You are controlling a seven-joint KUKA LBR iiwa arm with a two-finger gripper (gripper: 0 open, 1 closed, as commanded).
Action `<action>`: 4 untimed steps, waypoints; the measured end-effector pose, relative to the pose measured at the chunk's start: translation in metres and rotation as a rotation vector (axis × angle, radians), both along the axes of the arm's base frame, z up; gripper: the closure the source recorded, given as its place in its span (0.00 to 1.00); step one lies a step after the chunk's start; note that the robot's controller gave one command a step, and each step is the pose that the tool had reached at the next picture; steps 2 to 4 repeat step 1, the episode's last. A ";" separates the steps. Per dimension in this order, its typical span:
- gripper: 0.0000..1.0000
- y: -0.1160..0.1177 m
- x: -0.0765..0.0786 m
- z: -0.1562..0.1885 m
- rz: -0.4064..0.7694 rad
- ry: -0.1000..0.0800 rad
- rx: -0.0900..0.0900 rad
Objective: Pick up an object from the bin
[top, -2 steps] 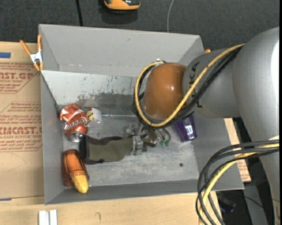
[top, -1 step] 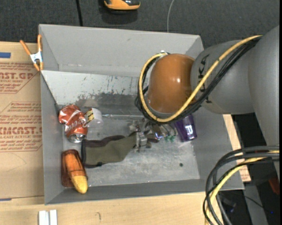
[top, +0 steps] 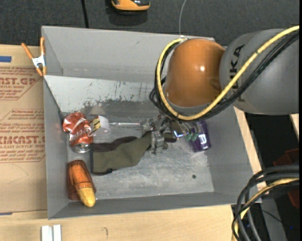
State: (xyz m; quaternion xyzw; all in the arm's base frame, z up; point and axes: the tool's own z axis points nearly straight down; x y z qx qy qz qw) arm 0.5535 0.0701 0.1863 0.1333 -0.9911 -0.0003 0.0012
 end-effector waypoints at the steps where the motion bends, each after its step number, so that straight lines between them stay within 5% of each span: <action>1: 1.00 0.021 0.015 0.029 0.017 -0.010 0.002; 4: 1.00 0.021 0.015 0.029 0.017 -0.010 0.002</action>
Offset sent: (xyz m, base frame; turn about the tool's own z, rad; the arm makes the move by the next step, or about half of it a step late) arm -0.0149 0.0044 0.0928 -0.0053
